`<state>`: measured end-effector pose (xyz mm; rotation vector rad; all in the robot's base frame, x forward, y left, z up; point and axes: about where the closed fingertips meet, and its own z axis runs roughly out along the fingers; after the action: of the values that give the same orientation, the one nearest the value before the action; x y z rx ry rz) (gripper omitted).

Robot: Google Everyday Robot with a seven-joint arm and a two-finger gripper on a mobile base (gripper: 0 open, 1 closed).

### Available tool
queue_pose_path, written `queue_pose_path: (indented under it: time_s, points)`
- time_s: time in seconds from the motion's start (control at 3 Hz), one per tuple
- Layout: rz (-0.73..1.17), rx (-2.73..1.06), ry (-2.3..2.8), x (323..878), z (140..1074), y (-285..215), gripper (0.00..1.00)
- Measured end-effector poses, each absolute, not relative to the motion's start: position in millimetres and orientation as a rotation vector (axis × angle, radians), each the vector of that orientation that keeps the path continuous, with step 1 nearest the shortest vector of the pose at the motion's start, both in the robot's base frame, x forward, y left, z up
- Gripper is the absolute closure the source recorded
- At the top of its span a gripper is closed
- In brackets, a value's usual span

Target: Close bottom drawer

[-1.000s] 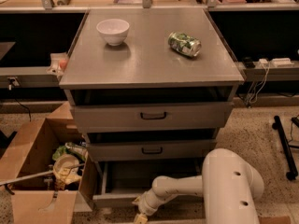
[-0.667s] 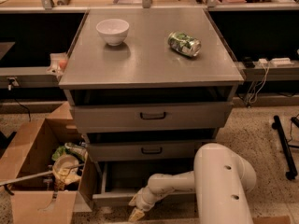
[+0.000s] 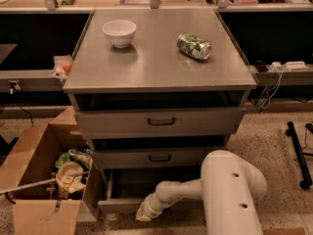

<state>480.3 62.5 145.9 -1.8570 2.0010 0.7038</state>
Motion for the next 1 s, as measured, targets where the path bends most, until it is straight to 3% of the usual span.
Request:
queue_pose_path:
  time_s: [0.33,1.0]
  points:
    - [0.696,-1.832,2.006,486.4,145.0,59.3,1.00]
    - [0.697,-1.832,2.006,486.3,145.0,59.3,0.58]
